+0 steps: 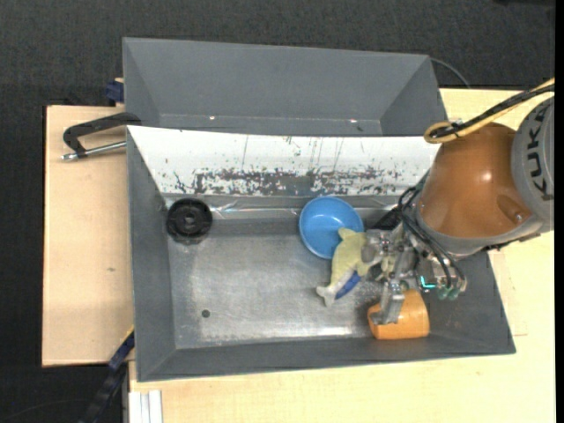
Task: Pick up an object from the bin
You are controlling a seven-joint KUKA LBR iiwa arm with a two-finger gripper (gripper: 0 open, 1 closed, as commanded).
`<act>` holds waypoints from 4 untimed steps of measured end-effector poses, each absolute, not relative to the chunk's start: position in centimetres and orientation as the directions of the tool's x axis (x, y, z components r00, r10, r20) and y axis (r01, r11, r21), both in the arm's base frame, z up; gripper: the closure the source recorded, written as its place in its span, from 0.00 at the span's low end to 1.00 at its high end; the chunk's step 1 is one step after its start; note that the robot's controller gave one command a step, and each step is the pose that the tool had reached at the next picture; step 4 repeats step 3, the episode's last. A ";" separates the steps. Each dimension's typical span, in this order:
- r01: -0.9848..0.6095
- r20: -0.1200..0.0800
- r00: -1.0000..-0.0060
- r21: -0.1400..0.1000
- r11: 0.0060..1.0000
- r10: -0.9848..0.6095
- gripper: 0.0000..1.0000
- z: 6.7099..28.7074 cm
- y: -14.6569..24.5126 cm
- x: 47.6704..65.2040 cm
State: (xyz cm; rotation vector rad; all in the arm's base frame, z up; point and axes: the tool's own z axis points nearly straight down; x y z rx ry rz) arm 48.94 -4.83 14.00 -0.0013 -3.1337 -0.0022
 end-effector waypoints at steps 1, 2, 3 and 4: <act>-0.134 -0.013 -0.991 -0.001 0.991 -0.134 0.00 8.3 -2.7 53.8; -0.135 -0.008 -0.991 0.002 0.991 -0.135 1.00 8.7 -2.6 53.8; -0.133 -0.016 -0.991 -0.003 0.991 -0.133 1.00 21.7 -3.1 55.6; -0.133 -0.016 -0.991 -0.003 0.991 -0.133 1.00 21.7 -3.1 55.6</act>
Offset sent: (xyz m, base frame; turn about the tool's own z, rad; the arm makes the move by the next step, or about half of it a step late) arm 0.0452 0.0198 -0.0576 -0.1350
